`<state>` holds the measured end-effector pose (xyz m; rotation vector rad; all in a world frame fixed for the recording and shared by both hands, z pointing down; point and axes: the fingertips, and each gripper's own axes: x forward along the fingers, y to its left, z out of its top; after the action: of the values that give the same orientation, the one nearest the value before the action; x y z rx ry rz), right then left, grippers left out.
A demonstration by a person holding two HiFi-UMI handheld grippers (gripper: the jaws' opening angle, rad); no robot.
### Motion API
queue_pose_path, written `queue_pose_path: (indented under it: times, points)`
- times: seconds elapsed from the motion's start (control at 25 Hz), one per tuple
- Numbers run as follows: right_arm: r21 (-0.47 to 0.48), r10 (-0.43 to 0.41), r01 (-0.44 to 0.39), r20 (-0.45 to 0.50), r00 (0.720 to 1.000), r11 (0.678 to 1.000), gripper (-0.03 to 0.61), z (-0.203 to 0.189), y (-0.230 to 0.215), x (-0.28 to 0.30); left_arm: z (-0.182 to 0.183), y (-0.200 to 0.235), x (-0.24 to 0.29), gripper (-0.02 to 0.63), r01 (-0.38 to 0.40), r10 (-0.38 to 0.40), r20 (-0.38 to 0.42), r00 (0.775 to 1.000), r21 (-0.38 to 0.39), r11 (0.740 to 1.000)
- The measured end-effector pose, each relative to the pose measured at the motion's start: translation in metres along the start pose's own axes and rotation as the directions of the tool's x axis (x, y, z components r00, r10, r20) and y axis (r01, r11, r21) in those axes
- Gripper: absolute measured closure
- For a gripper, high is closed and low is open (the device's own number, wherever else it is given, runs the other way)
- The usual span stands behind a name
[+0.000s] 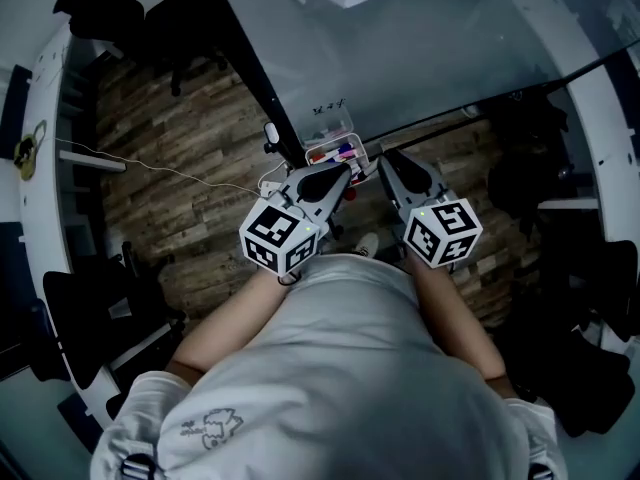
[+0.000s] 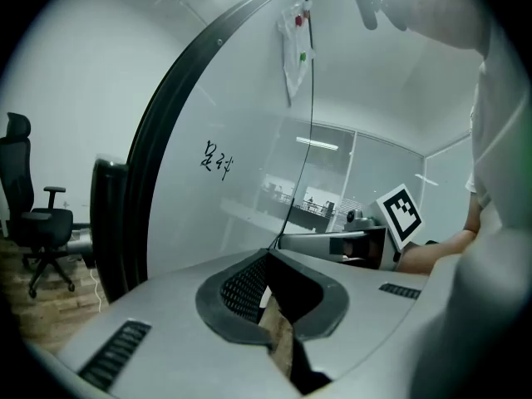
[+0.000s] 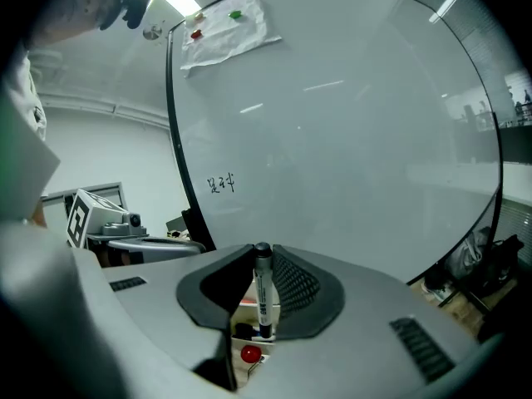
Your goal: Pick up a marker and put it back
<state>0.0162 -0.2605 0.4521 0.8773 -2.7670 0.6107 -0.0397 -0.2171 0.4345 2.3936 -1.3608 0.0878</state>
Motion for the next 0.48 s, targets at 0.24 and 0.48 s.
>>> queue_pose_path:
  times: [0.24,0.48]
  points:
    - [-0.051,-0.020,0.024,0.069,0.997,0.998,0.502,0.029,0.018,-0.018,0.020,-0.010,-0.006,0.609,0.057,-0.059,0.028,0.998,0.067,0.996]
    - [-0.091,-0.026,0.038,0.132,0.991,0.995,0.502,0.058,0.044,-0.033,0.042,-0.014,-0.018,0.609,0.105,-0.112,0.062,0.992,0.105,0.989]
